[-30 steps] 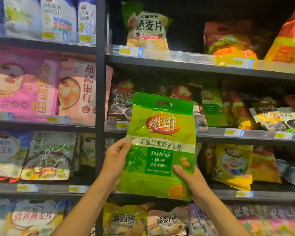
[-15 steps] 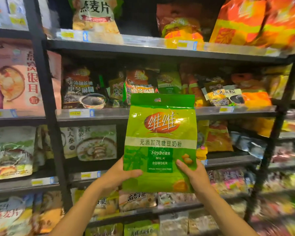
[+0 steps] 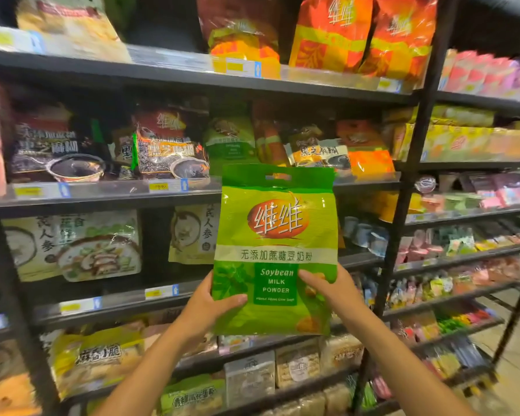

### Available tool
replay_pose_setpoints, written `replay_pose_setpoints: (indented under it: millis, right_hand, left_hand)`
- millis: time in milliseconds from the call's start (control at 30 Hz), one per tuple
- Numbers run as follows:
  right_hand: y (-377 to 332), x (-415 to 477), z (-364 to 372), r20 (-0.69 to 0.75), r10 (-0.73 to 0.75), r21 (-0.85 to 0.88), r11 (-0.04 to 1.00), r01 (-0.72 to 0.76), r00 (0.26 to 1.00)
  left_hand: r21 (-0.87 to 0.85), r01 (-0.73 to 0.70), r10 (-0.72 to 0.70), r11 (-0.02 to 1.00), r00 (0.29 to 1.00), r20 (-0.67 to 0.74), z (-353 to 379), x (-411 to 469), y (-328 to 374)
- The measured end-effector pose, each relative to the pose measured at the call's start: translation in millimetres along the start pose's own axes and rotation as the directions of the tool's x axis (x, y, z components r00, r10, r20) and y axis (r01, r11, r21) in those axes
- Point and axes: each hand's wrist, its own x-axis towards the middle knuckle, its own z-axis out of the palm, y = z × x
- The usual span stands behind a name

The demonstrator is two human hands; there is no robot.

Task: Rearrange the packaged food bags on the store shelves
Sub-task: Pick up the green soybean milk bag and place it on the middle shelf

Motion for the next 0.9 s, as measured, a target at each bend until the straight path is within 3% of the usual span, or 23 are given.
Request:
replay_pose_setpoints:
  millis: [300,533,900]
  right_hand:
    - [-1.7,37.4,-33.4,-0.011,-0.066,-0.018,0.998,0.066,0.998]
    - [-9.5,98.0,-28.9,0.027,-0.109,-0.065,0.992,0.11,0.994]
    - [-61.0,200.2,-16.4,0.029,-0.192,-0.098,0.976,0.194,0.981]
  left_hand:
    - [-0.011,-0.033,0.033,0.999,0.999,-0.026,32.8,35.2,6.1]
    - [0.036,-0.103,0.105,0.994,0.993,-0.056,15.6,82.1,25.3]
    - [0.054,-0.195,0.194,0.979,0.981,0.029,-21.0,170.4,89.6]
